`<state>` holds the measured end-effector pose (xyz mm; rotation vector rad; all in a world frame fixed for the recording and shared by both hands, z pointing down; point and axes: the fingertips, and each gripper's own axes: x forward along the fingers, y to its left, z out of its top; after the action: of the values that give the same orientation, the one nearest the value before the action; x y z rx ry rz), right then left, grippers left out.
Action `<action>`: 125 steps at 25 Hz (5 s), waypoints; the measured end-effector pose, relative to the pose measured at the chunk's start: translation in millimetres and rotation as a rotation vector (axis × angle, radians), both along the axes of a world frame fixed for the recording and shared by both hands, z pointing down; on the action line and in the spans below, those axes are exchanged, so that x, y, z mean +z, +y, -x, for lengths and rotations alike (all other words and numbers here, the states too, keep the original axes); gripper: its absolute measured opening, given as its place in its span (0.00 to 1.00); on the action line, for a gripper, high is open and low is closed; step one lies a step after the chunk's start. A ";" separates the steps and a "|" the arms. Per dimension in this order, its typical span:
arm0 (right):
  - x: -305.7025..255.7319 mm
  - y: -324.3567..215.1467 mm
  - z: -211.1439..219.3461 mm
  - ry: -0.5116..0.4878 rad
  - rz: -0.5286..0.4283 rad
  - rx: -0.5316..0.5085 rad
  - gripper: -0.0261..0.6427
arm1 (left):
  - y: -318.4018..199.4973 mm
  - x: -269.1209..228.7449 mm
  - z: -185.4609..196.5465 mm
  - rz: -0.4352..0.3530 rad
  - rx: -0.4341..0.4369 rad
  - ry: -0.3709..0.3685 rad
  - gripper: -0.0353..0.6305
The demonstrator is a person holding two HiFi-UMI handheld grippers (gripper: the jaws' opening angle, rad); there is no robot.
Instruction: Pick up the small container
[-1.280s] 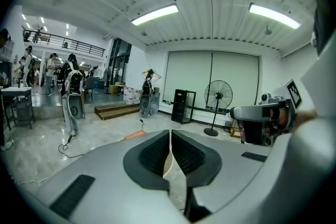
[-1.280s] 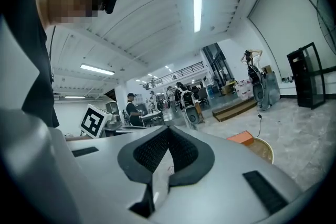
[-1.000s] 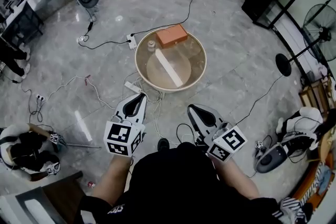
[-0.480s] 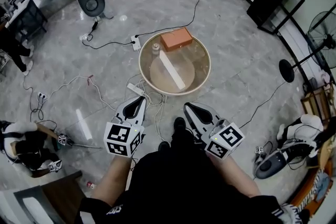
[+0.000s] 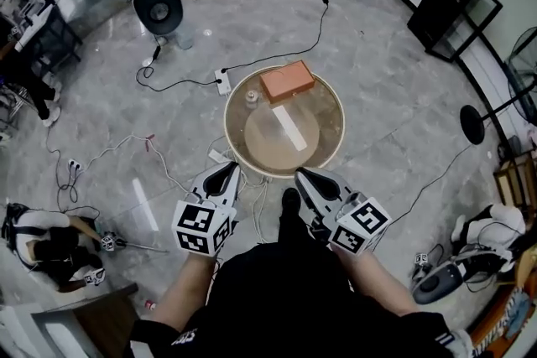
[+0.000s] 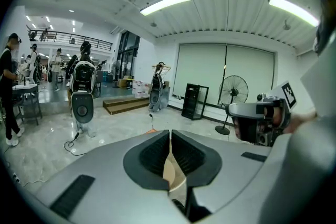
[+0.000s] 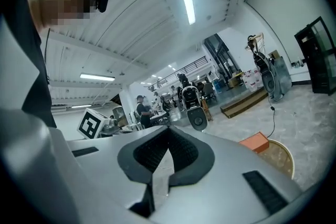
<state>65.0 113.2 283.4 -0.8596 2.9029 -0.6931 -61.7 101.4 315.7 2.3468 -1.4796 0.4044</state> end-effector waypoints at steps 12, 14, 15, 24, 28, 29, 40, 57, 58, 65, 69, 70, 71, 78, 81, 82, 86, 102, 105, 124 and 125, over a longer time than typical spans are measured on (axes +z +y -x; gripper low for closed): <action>10.6 -174.2 -3.5 -0.024 0.057 -0.152 0.06 | -159.7 4.1 -8.3 0.066 -0.134 -0.007 0.09; 11.9 -188.9 -3.2 -0.026 0.059 -0.169 0.06 | -172.1 0.9 -7.7 0.059 -0.150 -0.013 0.09; 13.5 -195.2 -2.3 -0.027 0.062 -0.173 0.06 | -177.4 0.1 -6.1 0.057 -0.157 -0.018 0.09; 16.7 -235.4 1.9 -0.007 0.062 -0.177 0.06 | -222.7 2.1 -3.8 0.053 -0.143 -0.022 0.09; 15.9 -254.7 7.7 0.009 0.061 -0.141 0.06 | -243.6 3.7 0.3 0.050 -0.105 -0.012 0.09; 16.5 -258.2 10.7 0.014 0.062 -0.131 0.06 | -247.2 4.7 3.4 0.051 -0.095 -0.012 0.09; 20.6 -285.7 106.8 0.041 0.105 -0.053 0.06 | -283.6 23.3 82.0 0.068 0.013 0.007 0.09; 119.8 -278.2 176.8 0.119 0.237 0.037 0.06 | -309.9 125.8 133.4 0.149 0.148 0.036 0.09; 129.9 -282.1 174.0 0.126 0.242 0.034 0.06 | -313.8 135.1 129.4 0.153 0.147 0.038 0.09; 204.9 -319.6 153.1 0.151 0.253 0.011 0.06 | -337.2 203.5 88.4 0.139 0.179 0.060 0.09; 252.5 -335.7 142.5 0.146 0.280 0.029 0.06 | -346.8 245.8 73.8 0.137 0.226 0.063 0.08; 265.0 -339.1 139.7 0.144 0.289 0.037 0.06 | -349.5 257.3 71.7 0.140 0.235 0.063 0.08; 277.6 -342.4 137.4 0.142 0.297 0.044 0.06 | -352.6 269.4 70.7 0.143 0.240 0.064 0.08; 356.9 -363.1 132.7 0.138 0.329 0.065 0.06 | -384.6 335.9 78.0 0.078 0.154 0.020 0.08; 386.3 -366.7 134.3 0.140 0.342 0.060 0.06 | -395.9 359.7 80.8 0.057 0.116 0.042 0.08; 396.0 -366.5 135.5 0.141 0.347 0.056 0.06 | -397.3 369.9 81.6 0.059 0.116 0.044 0.08; 432.7 -365.2 136.4 0.145 0.367 0.044 0.06 | -402.3 414.6 80.0 0.084 0.148 0.003 0.08; 510.1 -361.5 136.9 0.145 0.400 0.016 0.06 | -438.2 489.4 67.2 0.019 0.173 0.009 0.08; 518.9 -363.8 135.1 0.149 0.402 0.017 0.06 | -435.5 499.3 66.9 0.019 0.171 0.010 0.08; 551.1 -378.0 140.3 0.163 0.411 0.006 0.06 | -461.5 551.6 60.7 0.028 0.202 0.044 0.65; 551.9 -378.7 139.1 0.163 0.414 0.010 0.06 | -463.1 553.7 59.9 0.027 0.208 0.036 0.65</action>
<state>-74.1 -265.5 835.3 -1.0049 2.9358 -1.3133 -121.6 -361.8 869.4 2.4815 -1.2101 0.4280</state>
